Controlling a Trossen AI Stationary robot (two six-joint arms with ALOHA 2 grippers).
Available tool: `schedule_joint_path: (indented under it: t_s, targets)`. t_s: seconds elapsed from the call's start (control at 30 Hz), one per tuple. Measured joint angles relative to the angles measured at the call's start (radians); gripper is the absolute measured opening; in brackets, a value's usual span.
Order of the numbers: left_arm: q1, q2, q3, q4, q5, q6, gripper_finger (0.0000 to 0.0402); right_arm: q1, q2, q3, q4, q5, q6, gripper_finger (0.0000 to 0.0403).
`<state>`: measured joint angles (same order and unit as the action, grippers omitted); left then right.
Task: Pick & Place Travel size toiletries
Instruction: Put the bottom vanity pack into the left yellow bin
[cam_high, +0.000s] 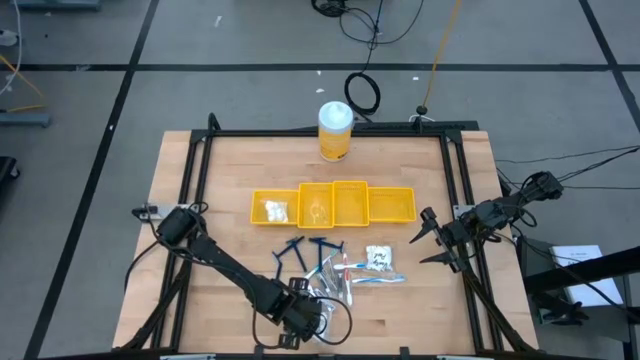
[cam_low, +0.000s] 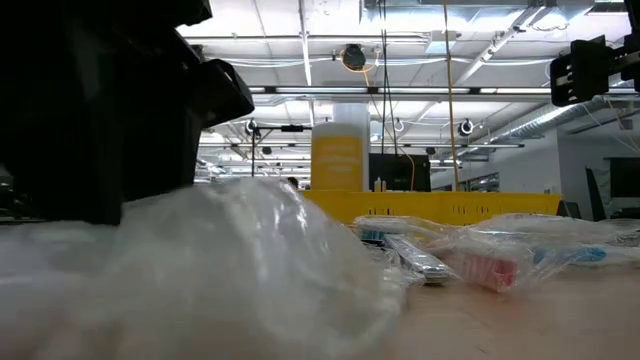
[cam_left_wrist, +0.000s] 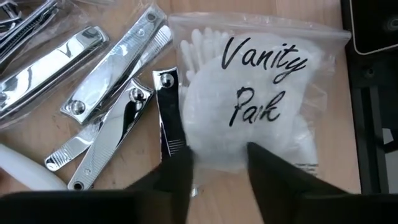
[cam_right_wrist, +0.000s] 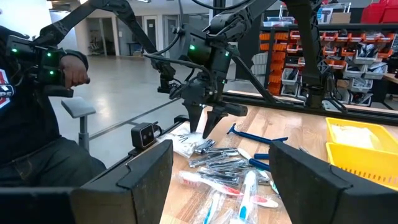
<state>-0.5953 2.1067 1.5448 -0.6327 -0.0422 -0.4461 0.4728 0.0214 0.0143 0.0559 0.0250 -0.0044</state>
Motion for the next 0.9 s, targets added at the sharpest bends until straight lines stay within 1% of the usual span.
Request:
schedule_joint_path:
  t_s: [0.17,0.23,0.37,0.43,0.5,0.57,0.73,0.9]
  targets:
    - [0.002,-0.004,0.0,-0.009,0.0,0.023,0.0031,0.0,0.0,0.0,0.0,0.0,0.0,0.0254]
    - [0.006,-0.009,0.0,-0.016,0.015,0.02,0.0009,0.0,0.0,0.0,0.0,0.0,0.0,0.0254]
    - [0.007,-0.041,0.0,-0.024,0.012,0.019,0.0012,0.0,0.001,0.0,0.0,0.0,0.0,0.0254]
    - [0.006,-0.06,0.0,-0.029,0.007,0.029,0.0005,0.0,0.0,0.0,0.0,0.0,0.0,0.0254]
    - [0.006,-0.085,0.0,-0.043,-0.014,0.034,0.0003,0.0,0.001,0.0,0.0,0.0,0.0,0.0254]
    - [0.005,-0.117,0.0,-0.063,-0.056,0.033,0.0006,0.0,0.0,0.0,0.0,0.0,0.0,0.0254]
    - [0.011,-0.208,0.0,-0.171,-0.126,0.042,0.0004,0.0,0.0,0.0,0.0,0.0,0.0,0.0254]
    - [0.041,-0.323,0.0,-0.304,-0.153,0.05,0.0002,0.0,0.0,0.0,0.0,0.0,0.0,0.0254]
